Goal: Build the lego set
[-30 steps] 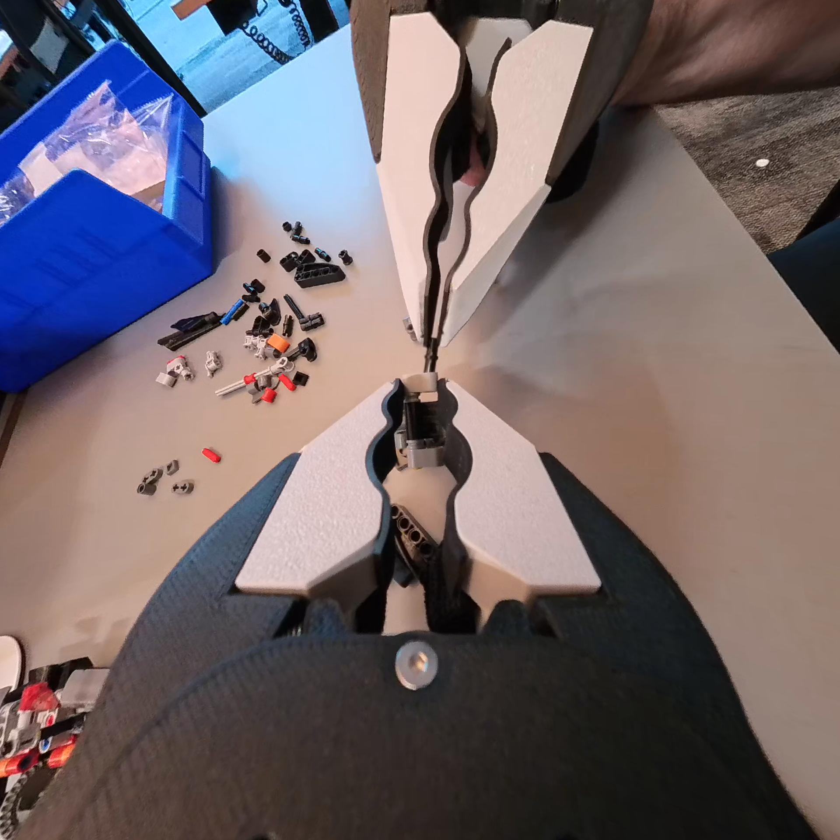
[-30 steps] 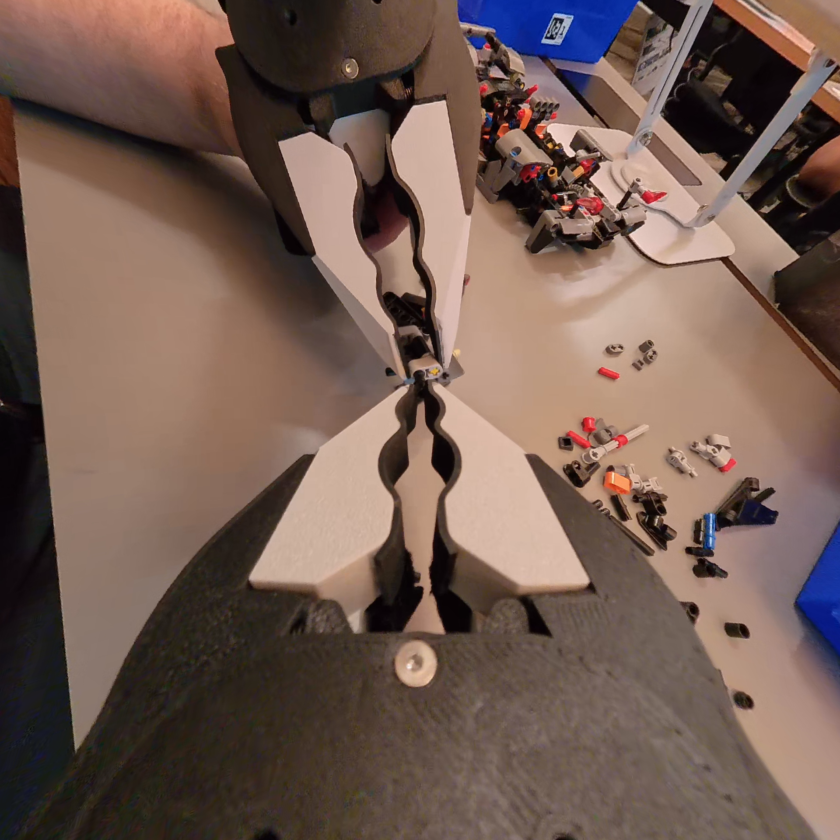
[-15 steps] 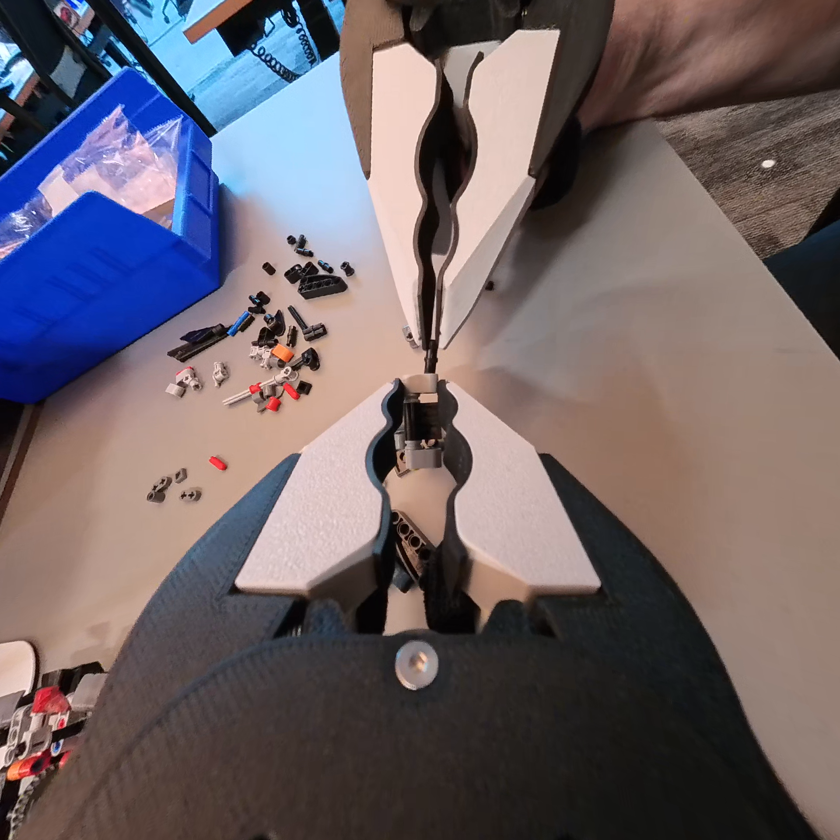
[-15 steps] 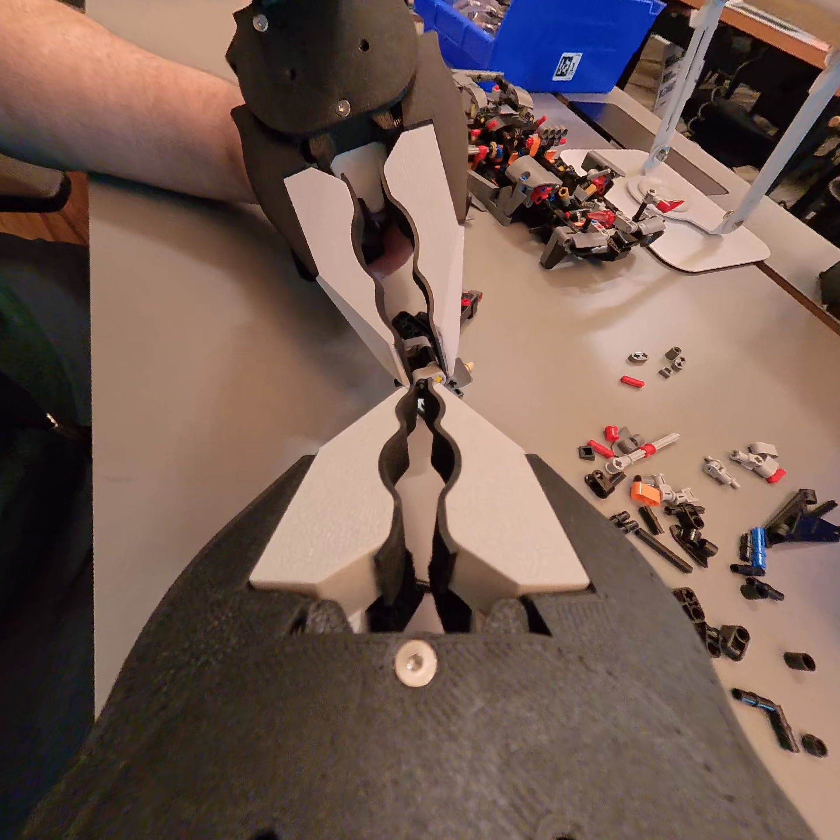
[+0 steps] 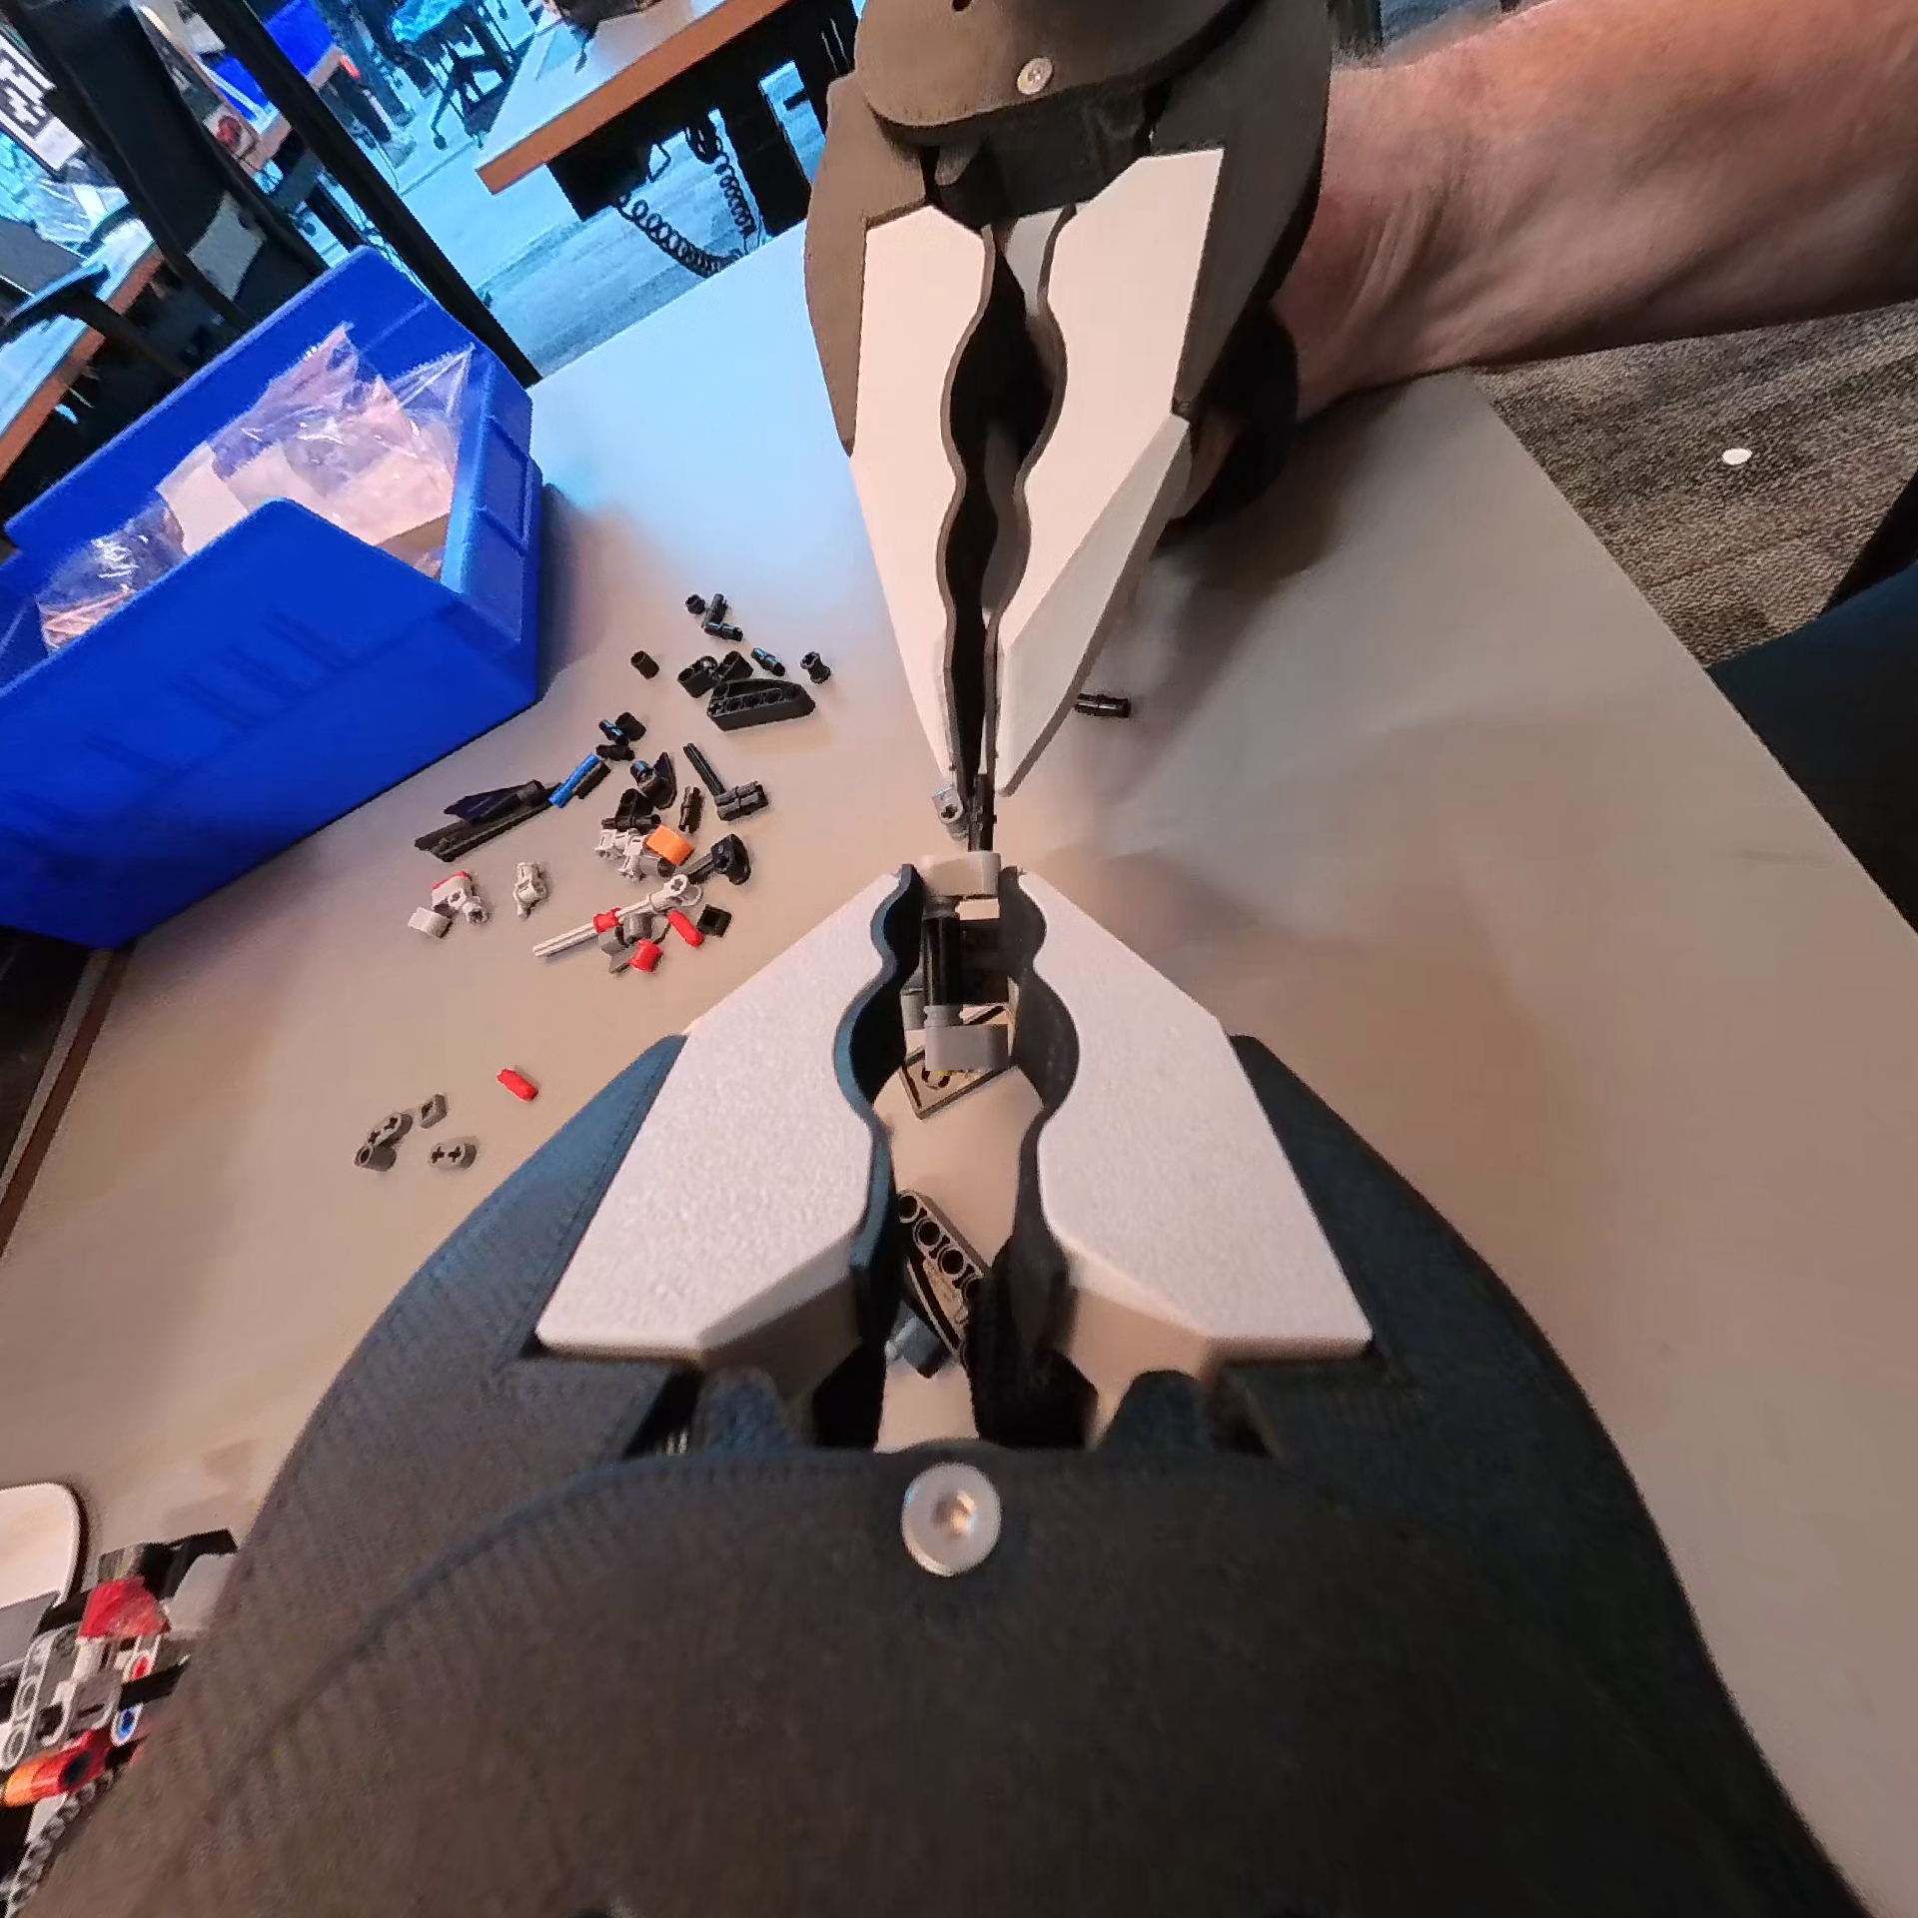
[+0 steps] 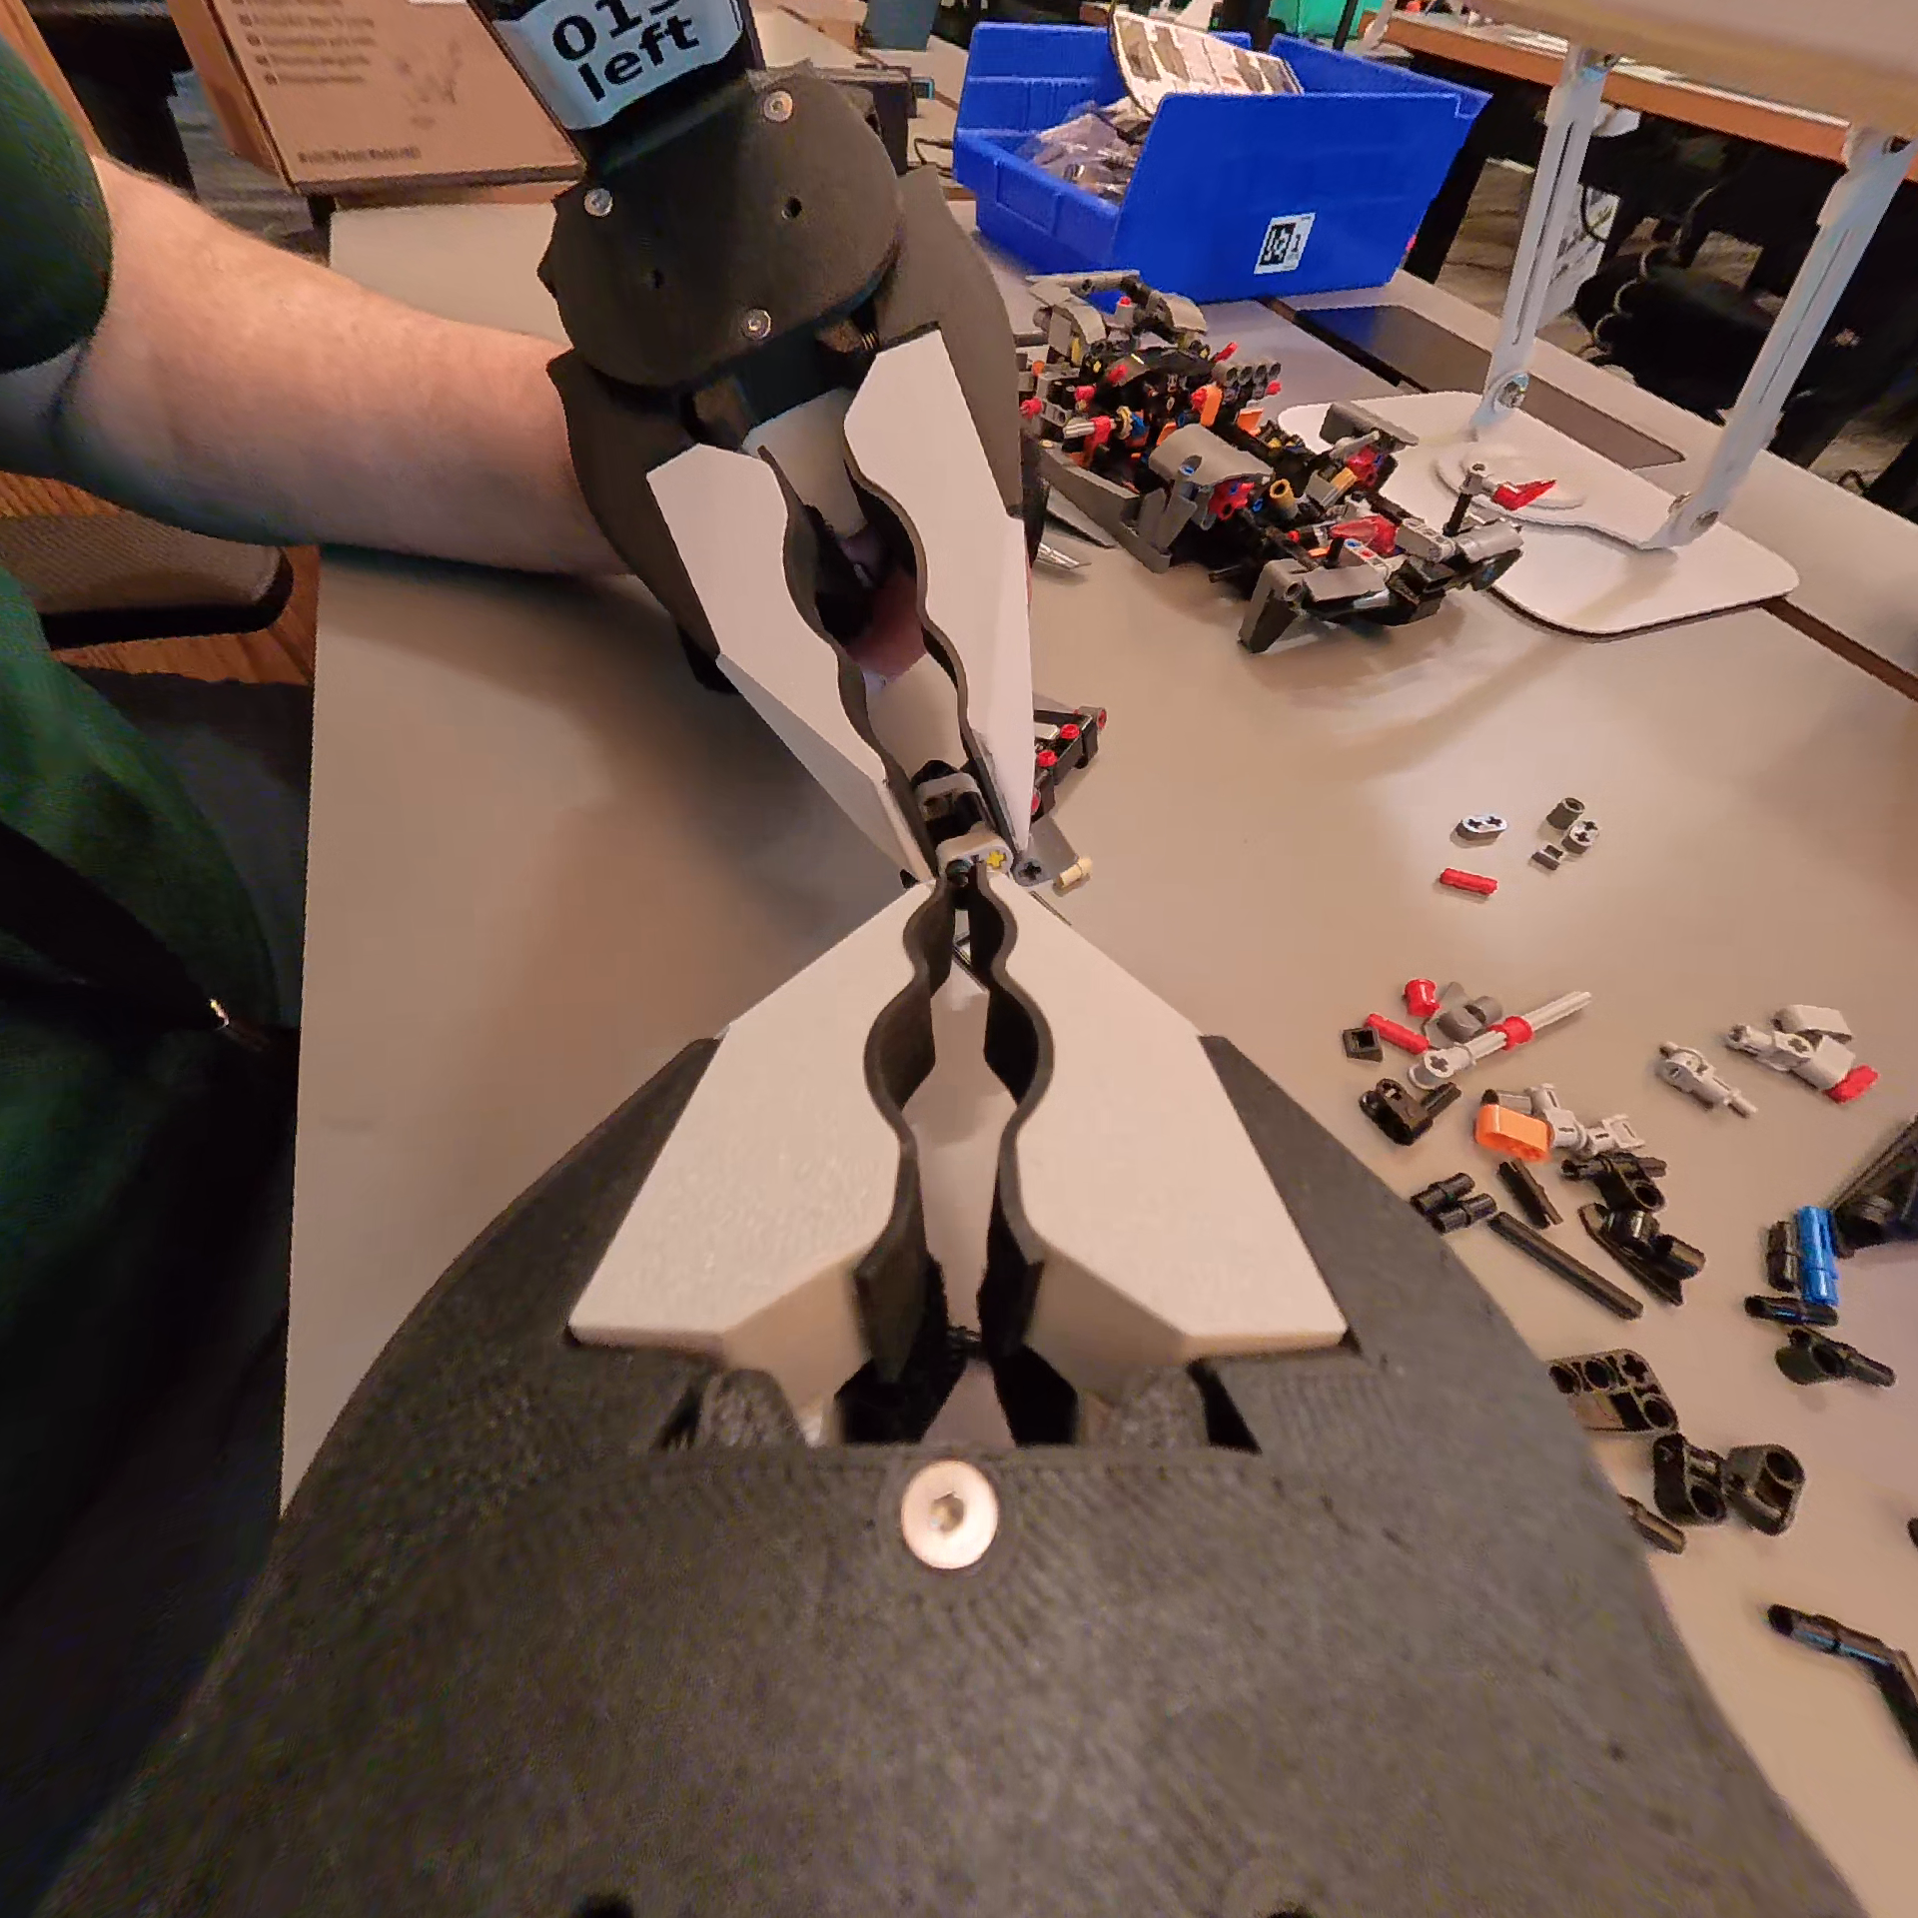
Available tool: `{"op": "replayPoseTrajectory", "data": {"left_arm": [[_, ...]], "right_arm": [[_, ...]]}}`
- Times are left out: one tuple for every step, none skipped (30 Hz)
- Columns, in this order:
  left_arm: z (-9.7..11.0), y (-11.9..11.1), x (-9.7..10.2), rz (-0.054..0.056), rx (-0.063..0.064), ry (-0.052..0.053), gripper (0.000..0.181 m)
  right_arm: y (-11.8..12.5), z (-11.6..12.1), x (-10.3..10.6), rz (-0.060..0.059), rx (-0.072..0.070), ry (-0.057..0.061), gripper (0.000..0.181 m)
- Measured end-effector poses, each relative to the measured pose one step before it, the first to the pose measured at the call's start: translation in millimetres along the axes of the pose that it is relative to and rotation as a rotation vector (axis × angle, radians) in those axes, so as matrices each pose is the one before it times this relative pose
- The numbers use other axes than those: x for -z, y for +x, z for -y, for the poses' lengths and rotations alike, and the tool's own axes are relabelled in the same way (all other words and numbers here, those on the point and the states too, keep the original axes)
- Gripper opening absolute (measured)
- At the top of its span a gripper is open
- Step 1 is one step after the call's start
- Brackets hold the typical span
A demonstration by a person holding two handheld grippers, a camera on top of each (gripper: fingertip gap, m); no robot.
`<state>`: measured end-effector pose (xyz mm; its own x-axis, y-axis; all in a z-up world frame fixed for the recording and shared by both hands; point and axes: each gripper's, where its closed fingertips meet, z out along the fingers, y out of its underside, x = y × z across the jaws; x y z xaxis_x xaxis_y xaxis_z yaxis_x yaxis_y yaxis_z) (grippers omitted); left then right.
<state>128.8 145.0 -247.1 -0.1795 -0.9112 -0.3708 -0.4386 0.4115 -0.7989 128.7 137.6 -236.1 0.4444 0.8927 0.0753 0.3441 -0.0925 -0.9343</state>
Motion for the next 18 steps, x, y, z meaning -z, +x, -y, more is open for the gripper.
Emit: {"op": "replayPoseTrajectory", "data": {"left_arm": [[-0.23, 0.35, -0.19, -0.0029, 0.0023, 0.0001, 0.012], [-0.33, -0.15, 0.08, 0.0015, -0.0018, -0.0012, 0.012], [-0.28, -0.12, -0.05, 0.0005, -0.0004, -0.0006, 0.012], [0.74, 0.1, 0.18, -0.0012, 0.004, 0.0051, 0.012], [0.48, -0.26, 0.31, 0.0013, 0.0002, 0.0021, 0.012], [-0.38, -0.06, -0.11, 0.002, -0.0031, -0.0028, 0.012], [-0.25, 0.26, -0.29, -0.0001, 0.0001, -0.0016, 0.012], [0.3, 0.12, 0.0, -0.0015, 0.0027, 0.0031, 0.012], [0.13, -0.32, 0.22, 0.0008, 0.0026, 0.0019, 0.012], [0.19, -0.23, 0.02, 0.0013, 0.0002, 0.0023, 0.012], [1.01, -0.17, 0.26, 0.0009, 0.0027, 0.0053, 0.012], [1.08, -0.21, 0.5, 0.0005, 0.0024, 0.0064, 0.012], [0.8, -0.18, 0.2, -0.0006, 0.0044, 0.0054, 0.012], [0.42, -0.12, 0.14, 0.0004, 0.0007, 0.003, 0.012], [0.22, 0.12, 0.07, -0.001, 0.0023, 0.0022, 0.012], [0.08, -0.09, -0.05, -0.0005, 0.0026, 0.002, 0.012], [0.55, -0.07, 0.22, 0.0001, 0.0024, 0.0039, 0.012], [0.68, -0.05, 0.06, -0.0011, 0.0039, 0.0042, 0.012]], "right_arm": [[-0.19, 0.02, 0.03, 0.0008, 0.0001, 0.0002, 0.0], [0.03, -0.37, -0.21, -0.0005, 0.0004, -0.0021, 0.0], [0.14, -0.3, -0.31, -0.0015, 0.0006, -0.0019, 0.001], [-0.09, 0.54, 0.18, -0.0004, 0.0016, 0.0033, 0.0], [-0.28, 0.85, 0.32, 0.0013, 0.0006, 0.0047, 0.0], [0.13, -0.3, -0.06, 0.0009, -0.0005, -0.0008, 0.0], [0.0, -0.4, -0.13, 0.0007, 0.0016, -0.0021, 0.001], [-0.34, 0.09, -0.02, 0.0008, 0.003, 0.0004, 0.0], [0.11, -0.05, 0.06, 0.0005, -0.0017, 0.0009, 0.0], [0.6, -0.37, 0.13, 0.001, -0.0052, -0.0002, 0.0], [0.24, 0.33, 0.54, 0.0019, -0.0032, 0.0033, 0.0], [-0.11, 0.78, 0.56, 0.0022, -0.0025, 0.0061, 0.0], [0.13, 0.62, 0.59, 0.0022, -0.0036, 0.0049, 0.0], [0.08, 0.35, 0.23, 0.0015, -0.0024, 0.0031, 0.0], [-0.14, 0.27, 0.19, 0.0012, -0.0003, 0.002, 0.0], [0.04, 0.15, 0.12, 0.0015, -0.0015, 0.0018, 0.0], [0.09, 0.27, 0.3, 0.0031, -0.004, 0.0028, 0.0], [0.08, 0.56, 0.38, 0.0037, -0.0042, 0.0045, 0.0]]}}
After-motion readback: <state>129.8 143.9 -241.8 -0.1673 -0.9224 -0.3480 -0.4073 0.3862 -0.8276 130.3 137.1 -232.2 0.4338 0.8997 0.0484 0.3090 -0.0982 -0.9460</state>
